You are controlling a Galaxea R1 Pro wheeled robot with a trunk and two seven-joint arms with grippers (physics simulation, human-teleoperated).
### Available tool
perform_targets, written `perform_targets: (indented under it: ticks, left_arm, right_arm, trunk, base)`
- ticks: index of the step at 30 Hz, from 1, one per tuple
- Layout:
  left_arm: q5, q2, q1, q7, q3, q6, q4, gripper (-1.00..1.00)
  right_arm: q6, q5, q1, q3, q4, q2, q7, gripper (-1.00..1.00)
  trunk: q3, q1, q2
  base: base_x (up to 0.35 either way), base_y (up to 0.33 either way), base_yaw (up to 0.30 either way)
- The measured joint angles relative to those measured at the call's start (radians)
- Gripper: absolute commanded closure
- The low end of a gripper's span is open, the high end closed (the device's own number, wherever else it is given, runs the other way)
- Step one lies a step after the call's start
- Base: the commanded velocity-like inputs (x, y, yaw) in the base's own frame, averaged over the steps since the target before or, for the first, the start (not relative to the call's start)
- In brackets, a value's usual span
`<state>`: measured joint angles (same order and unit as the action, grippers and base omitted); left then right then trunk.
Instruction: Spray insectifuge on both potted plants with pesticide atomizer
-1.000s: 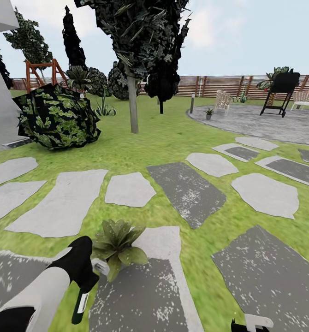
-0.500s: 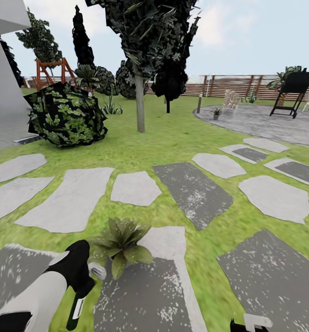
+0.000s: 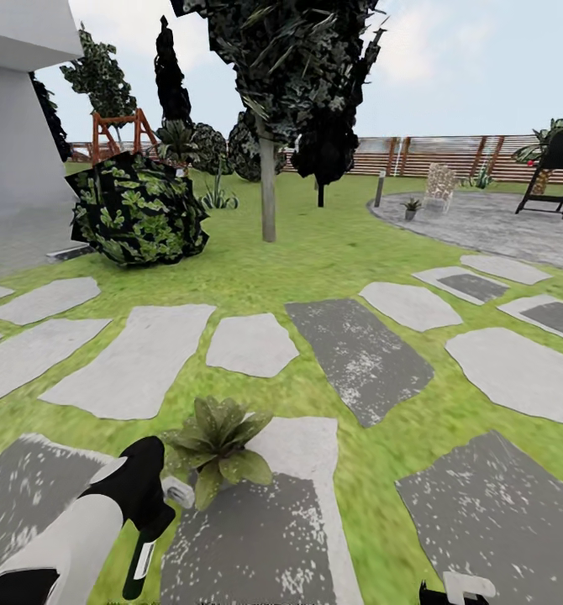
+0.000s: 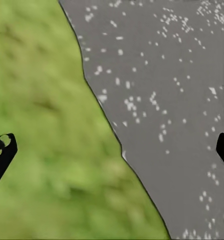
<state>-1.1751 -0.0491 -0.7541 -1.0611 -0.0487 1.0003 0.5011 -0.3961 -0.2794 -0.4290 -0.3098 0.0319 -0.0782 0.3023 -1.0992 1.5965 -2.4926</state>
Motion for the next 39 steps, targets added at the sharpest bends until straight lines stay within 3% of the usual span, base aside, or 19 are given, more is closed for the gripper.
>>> perform_targets:
  ticks: [11, 15, 21, 25, 32, 39]
  left_arm:
    - [-0.001, -0.005, 0.0, 0.0, -0.003, 0.0, -0.001, 1.0]
    - [-0.003, -0.004, 0.004, 0.006, 0.001, 0.0, -0.011, 1.0]
    - [0.008, 0.008, 0.026, 0.067, -0.001, -0.002, -0.008, 1.0]
    - [0.01, 0.0, 0.028, 0.074, -0.004, -0.004, -0.003, 1.0]
    - [0.015, 0.014, 0.04, 0.074, -0.006, -0.007, 0.003, 1.0]
    - [0.063, 0.015, 0.055, 0.078, -0.007, -0.009, 0.056, 1.0]
  right_arm:
    - [0.0, 0.0, 0.0, 0.0, 0.0, 0.0, 0.0, -1.0]
    - [0.0, 0.0, 0.0, 0.0, 0.0, 0.0, -0.001, -1.0]
    - [0.0, 0.0, 0.0, 0.0, -0.001, 0.001, -0.002, -1.0]
    - [0.0, -0.001, 0.0, 0.0, 0.0, 0.002, -0.002, -1.0]
    - [0.0, -0.001, 0.0, 0.0, 0.0, 0.0, -0.002, -1.0]
    - [-0.001, -0.001, 0.0, 0.0, 0.0, 0.0, -0.002, -1.0]
  trunk:
    - [0.0, 0.0, 0.0]
    - [0.0, 0.0, 0.0]
    - [0.0, 0.0, 0.0]
    - [0.0, 0.0, 0.0]
    - [0.0, 0.0, 0.0]
    - [0.0, 0.0, 0.0]
  base:
    - [0.009, -0.242, 0.274]
    - [0.053, -0.022, 0.277]
    - [0.003, -0.001, 0.276]
    - [0.0, 0.0, 0.22]
    - [-0.003, -0.001, 0.02]
    - [-0.144, -0.192, 0.017]
